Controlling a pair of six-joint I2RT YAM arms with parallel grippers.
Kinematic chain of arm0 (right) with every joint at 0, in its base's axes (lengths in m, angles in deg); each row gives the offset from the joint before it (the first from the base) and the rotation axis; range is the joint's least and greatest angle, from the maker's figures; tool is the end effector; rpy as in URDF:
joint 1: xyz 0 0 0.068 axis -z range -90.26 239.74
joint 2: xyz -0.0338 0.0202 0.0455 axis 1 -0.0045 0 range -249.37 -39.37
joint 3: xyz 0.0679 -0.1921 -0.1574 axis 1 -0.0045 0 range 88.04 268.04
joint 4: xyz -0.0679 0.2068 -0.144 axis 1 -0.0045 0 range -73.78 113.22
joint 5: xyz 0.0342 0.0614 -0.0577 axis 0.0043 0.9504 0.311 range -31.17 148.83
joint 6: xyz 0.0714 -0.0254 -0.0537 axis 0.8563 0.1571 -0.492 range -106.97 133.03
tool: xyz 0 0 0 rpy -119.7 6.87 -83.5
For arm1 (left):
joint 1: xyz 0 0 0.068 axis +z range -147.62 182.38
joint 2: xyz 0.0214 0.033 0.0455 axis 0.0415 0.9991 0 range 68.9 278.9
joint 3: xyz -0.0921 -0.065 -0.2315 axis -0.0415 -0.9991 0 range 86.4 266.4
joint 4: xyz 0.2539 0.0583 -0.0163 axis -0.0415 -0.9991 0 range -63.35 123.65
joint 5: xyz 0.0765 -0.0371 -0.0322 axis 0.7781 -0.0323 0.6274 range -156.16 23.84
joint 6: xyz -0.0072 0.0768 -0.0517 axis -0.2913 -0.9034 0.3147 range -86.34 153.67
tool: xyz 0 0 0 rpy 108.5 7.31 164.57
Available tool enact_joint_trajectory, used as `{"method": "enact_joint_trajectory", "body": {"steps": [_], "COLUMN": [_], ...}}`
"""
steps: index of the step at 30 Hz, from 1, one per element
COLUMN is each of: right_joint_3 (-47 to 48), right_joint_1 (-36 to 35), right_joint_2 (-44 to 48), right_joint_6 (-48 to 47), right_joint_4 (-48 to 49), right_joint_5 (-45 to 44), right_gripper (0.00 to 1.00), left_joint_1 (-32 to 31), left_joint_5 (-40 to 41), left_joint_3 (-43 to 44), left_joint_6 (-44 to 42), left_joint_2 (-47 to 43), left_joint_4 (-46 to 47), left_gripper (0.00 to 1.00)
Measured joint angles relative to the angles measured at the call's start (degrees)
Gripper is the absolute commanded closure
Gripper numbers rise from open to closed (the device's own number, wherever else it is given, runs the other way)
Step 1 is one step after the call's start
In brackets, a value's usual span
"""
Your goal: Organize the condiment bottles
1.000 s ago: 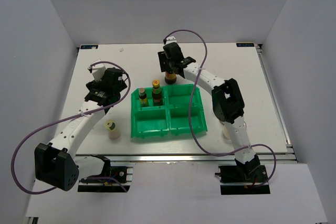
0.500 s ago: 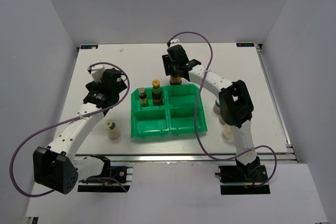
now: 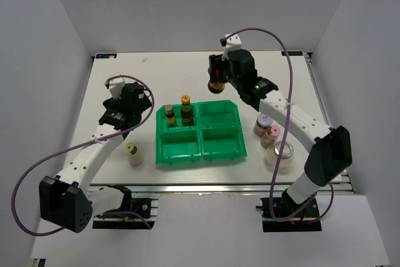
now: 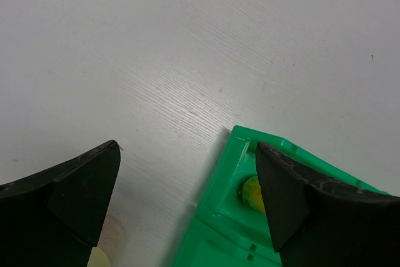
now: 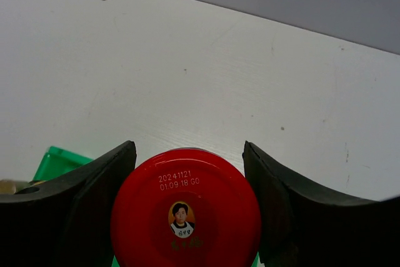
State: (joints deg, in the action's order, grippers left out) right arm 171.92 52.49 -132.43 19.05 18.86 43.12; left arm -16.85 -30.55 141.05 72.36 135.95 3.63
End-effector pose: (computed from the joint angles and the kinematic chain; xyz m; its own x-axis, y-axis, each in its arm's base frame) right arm 0.3594 0.2449 0.3453 -0.2242 -0.0438 -0.9735 -0.3516 0.9353 0.0389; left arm 0.2802 -0.0462 0.2524 -0.4107 -0.3950 -0.8217 -0.5060 0.8485 -0.1550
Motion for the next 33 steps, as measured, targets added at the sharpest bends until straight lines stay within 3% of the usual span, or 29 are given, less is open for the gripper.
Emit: {"method": "enact_joint_trajectory", "body": {"steps": [4,10,17,25,28,31,33], "right_joint_3": [-7.3,-14.4,-15.4,-17.4,-17.4,-17.4,-17.4], "right_joint_1": [-0.4,-2.4,-4.7,-7.5,-8.3,-8.7,-8.9], "right_joint_2": [5.2,5.1,2.1,-2.9,-4.9,-6.1,-6.3], "right_joint_6": [1.7,3.7,4.6,4.4,4.4,4.7,5.2], "right_joint_4": [0.4,-0.3,2.0,7.7,8.7,8.8,8.8], "right_joint_5": [1.5,3.9,4.4,-0.3,-1.8,-2.3,-2.6], "right_gripper": [1.0,1.0,1.0,0.91,0.8,0.51,0.41], "left_joint_1": [0.0,0.0,0.0,0.0,0.0,0.0,0.0], "left_joint_5": [-0.2,-0.3,-0.8,-0.8,-0.8,-0.8,-0.9], "left_joint_3": [0.0,0.0,0.0,0.0,-0.4,-0.7,-0.7], "left_joint_6": [0.3,0.8,1.2,1.2,1.2,1.2,1.2], "left_joint_2": [0.0,0.0,-0.2,-0.2,-0.2,-0.2,-0.2], "left_joint_4": [0.0,0.0,0.0,0.0,0.1,0.0,0.0], "left_gripper": [0.02,0.02,0.02,0.02,0.02,0.02,0.02]}}
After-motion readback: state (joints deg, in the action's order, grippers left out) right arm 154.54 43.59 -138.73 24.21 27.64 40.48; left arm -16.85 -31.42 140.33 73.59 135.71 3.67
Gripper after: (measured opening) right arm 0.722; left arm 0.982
